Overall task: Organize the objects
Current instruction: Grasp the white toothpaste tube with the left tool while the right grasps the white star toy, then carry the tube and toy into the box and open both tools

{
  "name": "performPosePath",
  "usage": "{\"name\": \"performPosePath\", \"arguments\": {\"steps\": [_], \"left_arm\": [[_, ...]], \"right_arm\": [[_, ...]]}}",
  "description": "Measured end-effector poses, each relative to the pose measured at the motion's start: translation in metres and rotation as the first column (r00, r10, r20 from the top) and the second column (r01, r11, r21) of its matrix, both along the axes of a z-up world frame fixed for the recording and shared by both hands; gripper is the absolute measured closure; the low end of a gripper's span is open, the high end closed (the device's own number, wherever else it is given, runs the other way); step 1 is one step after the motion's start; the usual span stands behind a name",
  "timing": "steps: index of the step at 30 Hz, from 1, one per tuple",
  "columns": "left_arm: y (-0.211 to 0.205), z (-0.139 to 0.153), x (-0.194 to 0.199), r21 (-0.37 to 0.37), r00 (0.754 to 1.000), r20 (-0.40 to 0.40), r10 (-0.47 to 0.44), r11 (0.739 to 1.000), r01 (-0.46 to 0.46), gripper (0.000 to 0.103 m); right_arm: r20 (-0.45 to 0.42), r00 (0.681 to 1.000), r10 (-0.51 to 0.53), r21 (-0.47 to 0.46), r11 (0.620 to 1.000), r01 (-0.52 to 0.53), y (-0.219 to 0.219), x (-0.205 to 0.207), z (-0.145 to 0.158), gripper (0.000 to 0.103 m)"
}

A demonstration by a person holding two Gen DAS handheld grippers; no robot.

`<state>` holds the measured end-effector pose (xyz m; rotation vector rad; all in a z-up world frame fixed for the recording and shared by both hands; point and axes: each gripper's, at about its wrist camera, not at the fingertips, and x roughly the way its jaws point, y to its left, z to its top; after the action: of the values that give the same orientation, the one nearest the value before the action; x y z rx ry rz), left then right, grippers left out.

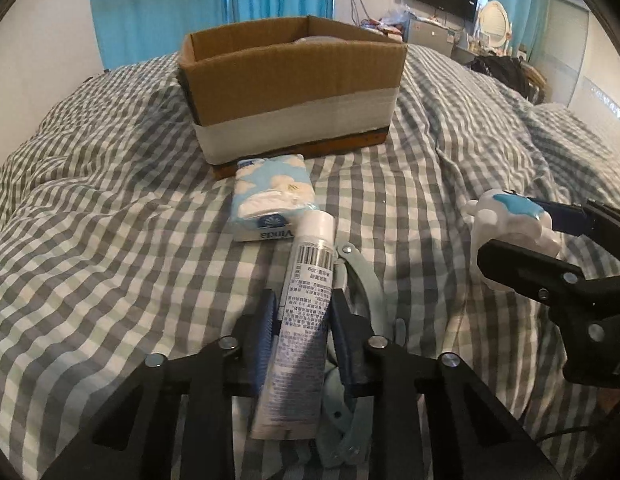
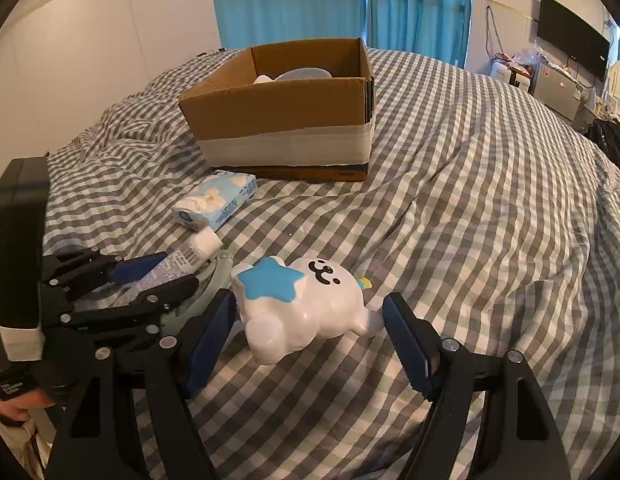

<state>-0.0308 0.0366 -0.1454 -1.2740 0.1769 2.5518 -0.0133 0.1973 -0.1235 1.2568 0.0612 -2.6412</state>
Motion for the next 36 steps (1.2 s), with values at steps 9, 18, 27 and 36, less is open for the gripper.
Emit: {"name": "performPosePath", "arguments": {"steps": [9, 18, 27, 36], "left_arm": [[-0.011, 0.032, 0.016, 0.062, 0.998, -0.064, -0.001, 0.998, 0.005, 0.080], [-0.017, 0.075, 0.010, 0.130, 0.993, -0.119, 0.002, 0.991, 0.014, 0.080], [-0.014, 0.132, -0.039, 0.170, 0.980, -0.201, 0.008, 0.985, 0.027, 0.080], [-0.014, 0.168, -0.121, 0.174, 0.967, -0.252, 0.034, 0.985, 0.011, 0.080]], "right_arm": [[-0.046, 0.999, -0.007, 0.030, 1.000, 0.009, -0.005, 0.014, 0.016, 0.027], [-0.114, 0.993, -0.005, 0.040, 0.999, 0.010, -0.007, 0.023, 0.051, 0.027], [-0.237, 0.971, 0.032, 0.067, 0.998, -0.016, -0.014, -0.010, 0.114, 0.027], [-0.338, 0.939, 0.056, 0.056, 0.998, -0.040, -0.018, -0.081, 0.171, 0.027]]}}
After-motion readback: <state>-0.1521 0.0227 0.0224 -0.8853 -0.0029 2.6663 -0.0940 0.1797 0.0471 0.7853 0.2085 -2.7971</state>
